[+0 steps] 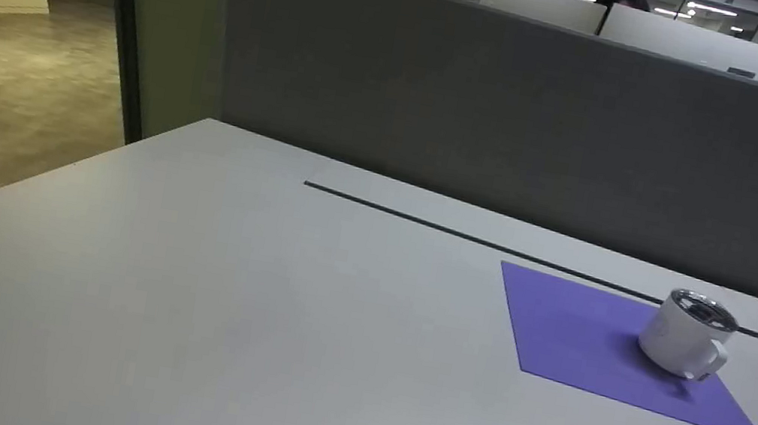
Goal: Open the small lid on top of the white cup.
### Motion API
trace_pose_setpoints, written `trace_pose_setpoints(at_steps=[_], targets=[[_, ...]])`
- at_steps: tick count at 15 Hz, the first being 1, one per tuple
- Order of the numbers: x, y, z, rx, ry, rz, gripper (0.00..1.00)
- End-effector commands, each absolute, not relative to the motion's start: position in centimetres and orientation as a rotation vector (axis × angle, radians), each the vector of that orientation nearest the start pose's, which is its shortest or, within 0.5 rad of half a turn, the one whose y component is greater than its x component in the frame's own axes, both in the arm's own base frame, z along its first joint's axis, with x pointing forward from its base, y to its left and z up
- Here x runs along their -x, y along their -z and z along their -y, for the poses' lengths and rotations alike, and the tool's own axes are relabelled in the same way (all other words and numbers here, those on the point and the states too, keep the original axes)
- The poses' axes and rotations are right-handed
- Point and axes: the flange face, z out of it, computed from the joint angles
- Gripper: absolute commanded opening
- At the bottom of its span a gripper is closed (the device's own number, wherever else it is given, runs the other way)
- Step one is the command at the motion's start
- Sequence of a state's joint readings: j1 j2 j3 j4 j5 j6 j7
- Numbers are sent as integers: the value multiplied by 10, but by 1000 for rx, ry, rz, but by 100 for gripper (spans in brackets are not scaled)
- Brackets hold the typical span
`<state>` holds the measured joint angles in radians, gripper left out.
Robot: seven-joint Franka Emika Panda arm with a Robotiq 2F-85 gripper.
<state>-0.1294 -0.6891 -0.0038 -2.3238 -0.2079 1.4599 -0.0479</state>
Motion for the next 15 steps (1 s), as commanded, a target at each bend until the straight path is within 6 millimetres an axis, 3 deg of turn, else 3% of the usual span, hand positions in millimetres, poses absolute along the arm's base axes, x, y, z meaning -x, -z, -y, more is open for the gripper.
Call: trace_pose_setpoints(at_steps=[1, 4, 7, 11, 12, 14, 15], targets=[[-314, -569, 66, 3311, -322, -148, 100], [-354, -566, 87, 3389, -43, -60, 100], [-413, -553, 129, 3412, 216, -43, 100], [-482, -511, 176, 3339, 242, -45, 98], [-498, -500, 186, 3346, 217, -19, 74], [-532, -483, 202, 3349, 148, 29, 71], [-548, -474, 209, 3355, 116, 48, 62]])
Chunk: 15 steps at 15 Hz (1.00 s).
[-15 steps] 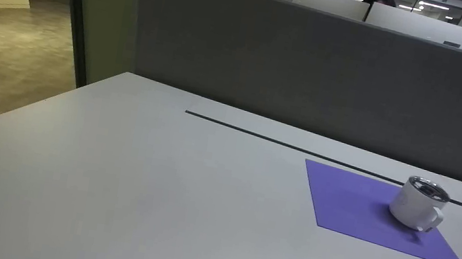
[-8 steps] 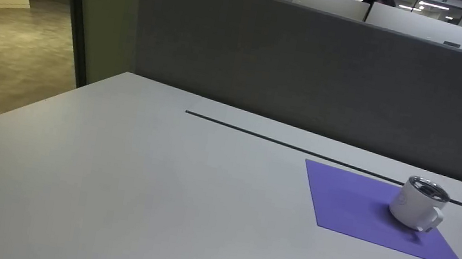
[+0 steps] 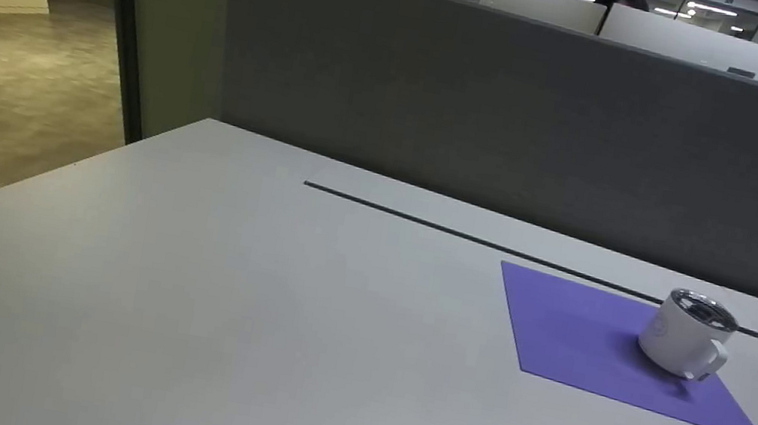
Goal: Open the small lid on top of the white cup.
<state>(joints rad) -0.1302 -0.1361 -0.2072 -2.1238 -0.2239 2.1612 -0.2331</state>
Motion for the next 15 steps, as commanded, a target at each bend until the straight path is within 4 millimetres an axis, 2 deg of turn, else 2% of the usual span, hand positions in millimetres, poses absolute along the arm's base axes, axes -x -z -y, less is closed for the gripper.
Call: trace_pose_setpoints(at_steps=[1, 4, 5, 6, 8, 9, 15], targets=[[-561, -468, 213, 3365, 81, 86, 55], [-596, -452, 217, 3406, -80, 166, 34], [-571, -449, 212, 3387, 11, 140, 27], [-580, -444, 213, 3389, -10, 147, 45], [-581, -437, 212, 3387, -19, 153, 31], [-579, -439, 212, 3388, -15, 150, 27], [-577, -445, 213, 3389, 0, 145, 27]])
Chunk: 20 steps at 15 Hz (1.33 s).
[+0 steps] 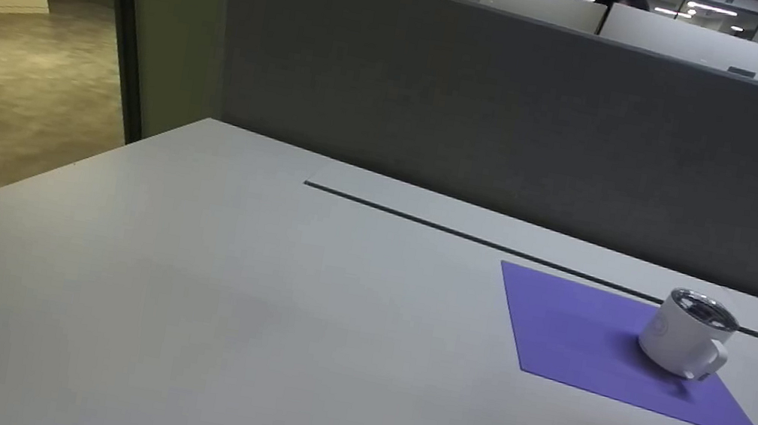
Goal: Open the small lid on top of the white cup.
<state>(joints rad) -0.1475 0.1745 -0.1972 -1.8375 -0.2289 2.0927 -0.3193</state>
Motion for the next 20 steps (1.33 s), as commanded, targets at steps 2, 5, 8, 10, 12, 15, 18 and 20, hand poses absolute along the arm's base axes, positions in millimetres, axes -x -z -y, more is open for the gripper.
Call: trace_pose_setpoints(at_steps=[2, 5, 8, 10, 12, 15, 18, 20], targets=[[-577, -445, 213, 3389, -1, 146, 27], [-577, -445, 213, 3388, -1, 146, 27], [-586, -437, 209, 3385, 24, 160, 6], [-598, -422, 200, 3334, 31, 241, 0], [-610, -405, 185, 3296, 50, 341, 0], [-627, -375, 162, 3247, 88, 579, 0], [-640, -345, 143, 3182, 106, 827, 0], [-643, -328, 135, 3134, 98, 920, 0]])
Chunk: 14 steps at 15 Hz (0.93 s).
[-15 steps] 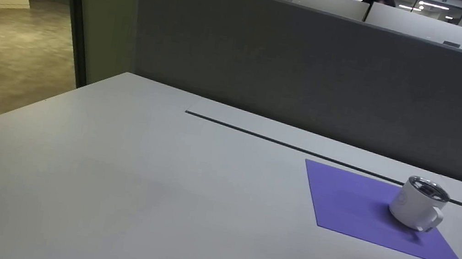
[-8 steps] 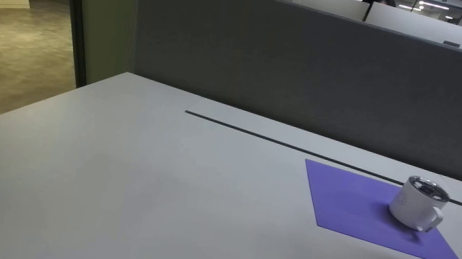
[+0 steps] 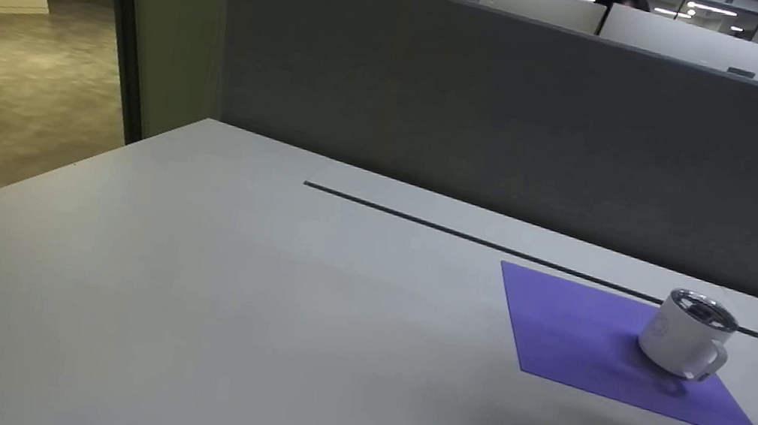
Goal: Open the small lid on top of the white cup.
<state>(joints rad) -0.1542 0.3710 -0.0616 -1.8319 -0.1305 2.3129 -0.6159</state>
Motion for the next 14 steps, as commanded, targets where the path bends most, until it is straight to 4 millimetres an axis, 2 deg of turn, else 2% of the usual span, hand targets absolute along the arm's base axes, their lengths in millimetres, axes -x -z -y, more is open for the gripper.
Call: trace_pose_setpoints(at_steps=[1, 3, 9, 14], targets=[[-643, -318, 132, 3114, 86, 954, 0], [-643, -298, 131, 3094, 67, 989, 0], [-646, -246, 134, 3105, 49, 927, 0], [-646, -218, 129, 3092, 29, 885, 0]])
